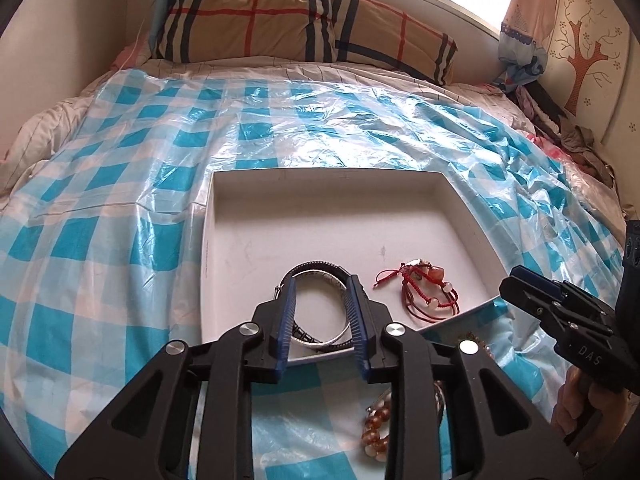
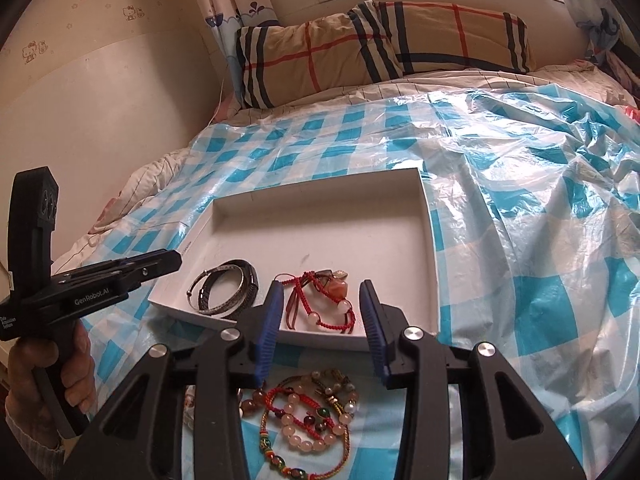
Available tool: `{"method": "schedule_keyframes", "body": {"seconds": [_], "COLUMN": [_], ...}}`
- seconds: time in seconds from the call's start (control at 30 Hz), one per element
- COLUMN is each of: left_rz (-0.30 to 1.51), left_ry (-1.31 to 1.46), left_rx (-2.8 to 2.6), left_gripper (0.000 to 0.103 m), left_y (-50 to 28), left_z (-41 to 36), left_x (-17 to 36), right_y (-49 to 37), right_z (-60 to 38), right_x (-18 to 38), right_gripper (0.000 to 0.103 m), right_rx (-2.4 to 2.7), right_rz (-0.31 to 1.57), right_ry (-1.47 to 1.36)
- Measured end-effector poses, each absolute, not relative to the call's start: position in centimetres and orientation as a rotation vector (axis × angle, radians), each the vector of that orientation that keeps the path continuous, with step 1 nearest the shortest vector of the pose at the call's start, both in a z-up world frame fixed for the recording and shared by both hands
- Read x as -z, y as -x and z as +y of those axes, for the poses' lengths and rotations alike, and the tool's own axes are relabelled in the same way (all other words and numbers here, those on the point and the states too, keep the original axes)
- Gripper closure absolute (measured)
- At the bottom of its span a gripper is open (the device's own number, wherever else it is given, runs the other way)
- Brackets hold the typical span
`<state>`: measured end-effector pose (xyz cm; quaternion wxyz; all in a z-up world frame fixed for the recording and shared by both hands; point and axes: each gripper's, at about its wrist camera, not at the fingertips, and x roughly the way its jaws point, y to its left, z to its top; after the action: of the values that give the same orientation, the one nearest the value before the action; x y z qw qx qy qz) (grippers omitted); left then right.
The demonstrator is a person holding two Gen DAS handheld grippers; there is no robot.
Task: Organize jewelry
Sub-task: 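Grasp the brown bead bracelet with the left tool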
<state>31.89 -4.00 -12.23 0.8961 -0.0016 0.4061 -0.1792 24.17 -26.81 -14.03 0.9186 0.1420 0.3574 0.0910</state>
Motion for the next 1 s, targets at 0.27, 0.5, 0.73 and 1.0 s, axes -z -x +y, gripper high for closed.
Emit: {"method": "schedule_keyframes", "body": {"seconds": [0.27, 0.5, 0.73, 1.0], "left_rz": [0.931, 0.971, 0.993, 0.968], "left_ry": [-0.026, -0.096, -0.105, -0.034], "left_rx": [0.503, 0.542, 0.521, 0.611], "left_gripper": [0.057, 0.046, 0.085, 0.093], "left_y": [-27.0, -25.0, -25.4, -24.8], "left_z": [-3.6, -5.4, -5.9, -5.6], "left_x": [14.2, 16.5, 17.1, 14.8], "right_y": [-21.2, -20.5, -20.4, -19.7], "right_z": [-26.6, -25.6, -25.5, -25.8], "right_x": [16.2, 17.0, 17.2, 17.1], "right_gripper": [0.064, 0.064, 0.064, 0.064], "right_rx": [-0.205, -0.225, -0.223, -0.211], "right_rz": [0.822, 0.849, 0.854, 0.864], "right_ry": [-0.295, -0.288, -0.288, -0.286]}}
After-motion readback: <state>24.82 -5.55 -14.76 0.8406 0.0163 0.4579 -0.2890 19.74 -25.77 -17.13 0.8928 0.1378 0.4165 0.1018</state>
